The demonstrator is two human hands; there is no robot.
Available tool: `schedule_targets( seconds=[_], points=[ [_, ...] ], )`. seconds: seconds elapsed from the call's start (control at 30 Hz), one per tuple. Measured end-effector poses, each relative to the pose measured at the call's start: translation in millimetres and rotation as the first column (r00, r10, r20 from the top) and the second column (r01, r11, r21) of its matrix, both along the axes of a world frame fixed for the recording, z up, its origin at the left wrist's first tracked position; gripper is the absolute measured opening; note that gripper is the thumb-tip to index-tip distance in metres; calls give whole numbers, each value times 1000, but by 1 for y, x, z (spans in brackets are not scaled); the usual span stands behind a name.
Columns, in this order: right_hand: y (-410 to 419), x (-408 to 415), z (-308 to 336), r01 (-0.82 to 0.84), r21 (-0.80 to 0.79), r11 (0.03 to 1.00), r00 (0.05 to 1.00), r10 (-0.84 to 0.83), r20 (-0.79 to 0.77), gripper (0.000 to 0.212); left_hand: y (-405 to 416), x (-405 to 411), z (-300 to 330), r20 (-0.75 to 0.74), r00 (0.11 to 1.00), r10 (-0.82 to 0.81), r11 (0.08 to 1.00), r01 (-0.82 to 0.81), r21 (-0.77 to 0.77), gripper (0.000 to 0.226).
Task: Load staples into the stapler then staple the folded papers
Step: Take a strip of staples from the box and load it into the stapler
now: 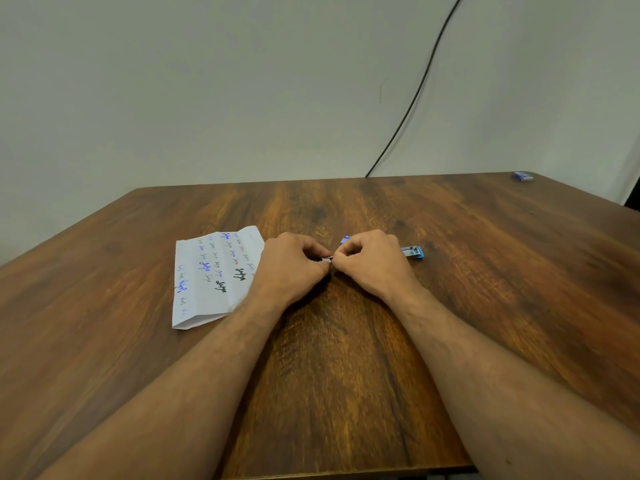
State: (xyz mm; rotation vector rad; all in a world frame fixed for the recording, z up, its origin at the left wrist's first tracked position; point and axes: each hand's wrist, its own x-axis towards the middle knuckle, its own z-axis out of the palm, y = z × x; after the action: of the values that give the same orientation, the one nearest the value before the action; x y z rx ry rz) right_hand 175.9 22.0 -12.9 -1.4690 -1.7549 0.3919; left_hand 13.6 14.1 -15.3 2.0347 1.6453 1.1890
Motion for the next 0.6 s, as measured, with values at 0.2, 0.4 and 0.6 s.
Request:
schedule_targets(
  seconds=[0.2,0.4,0.6],
  points=[
    [0,-1,-1,-9,47,999,1000,9,1,23,2,2,-1,1,1000,-14,1000,14,28,14],
    [-2,1,-1,65,103,993,997,-60,-45,25,3,1,-4,9,1000,1,999,-2,37,14],
    [-5,0,0,122,85,989,978,-105,-181,27,4,1,-4,4,1000,-7,997,7,74,9]
  ],
)
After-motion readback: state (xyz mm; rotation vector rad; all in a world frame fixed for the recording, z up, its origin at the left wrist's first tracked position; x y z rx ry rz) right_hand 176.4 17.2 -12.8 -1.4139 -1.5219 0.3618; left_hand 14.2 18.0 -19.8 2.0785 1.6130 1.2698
